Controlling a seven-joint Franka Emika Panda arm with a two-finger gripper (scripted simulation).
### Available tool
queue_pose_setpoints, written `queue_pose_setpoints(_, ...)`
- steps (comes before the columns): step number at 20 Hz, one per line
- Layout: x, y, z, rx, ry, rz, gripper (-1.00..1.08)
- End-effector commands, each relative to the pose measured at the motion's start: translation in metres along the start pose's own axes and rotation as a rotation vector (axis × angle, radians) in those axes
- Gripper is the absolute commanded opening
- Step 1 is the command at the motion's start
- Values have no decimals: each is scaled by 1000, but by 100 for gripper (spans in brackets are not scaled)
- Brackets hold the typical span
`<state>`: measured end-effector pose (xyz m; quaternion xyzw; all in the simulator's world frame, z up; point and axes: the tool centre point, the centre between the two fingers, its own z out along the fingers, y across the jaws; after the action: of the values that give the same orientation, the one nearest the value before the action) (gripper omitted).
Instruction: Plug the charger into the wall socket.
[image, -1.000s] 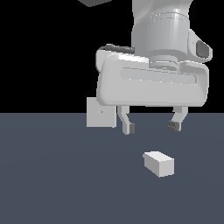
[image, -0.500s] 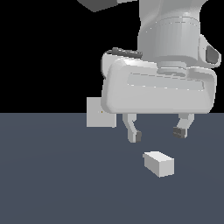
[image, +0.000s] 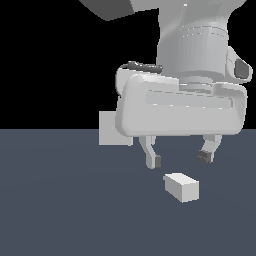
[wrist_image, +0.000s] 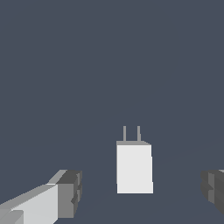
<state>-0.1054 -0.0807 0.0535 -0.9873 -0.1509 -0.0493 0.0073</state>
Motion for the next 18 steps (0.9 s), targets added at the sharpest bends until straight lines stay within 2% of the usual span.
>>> queue_pose_setpoints(1,-1,0,8,0,-1,0,100)
queue_pose_setpoints(7,-4,-1,33,0,-1,0,100)
queue_pose_setpoints(13,-4,0,41,0,-1,0,100)
queue_pose_setpoints(14,-4,0,41,0,-1,0,-100)
queue_pose_setpoints(18,-4,0,41,0,-1,0,-100)
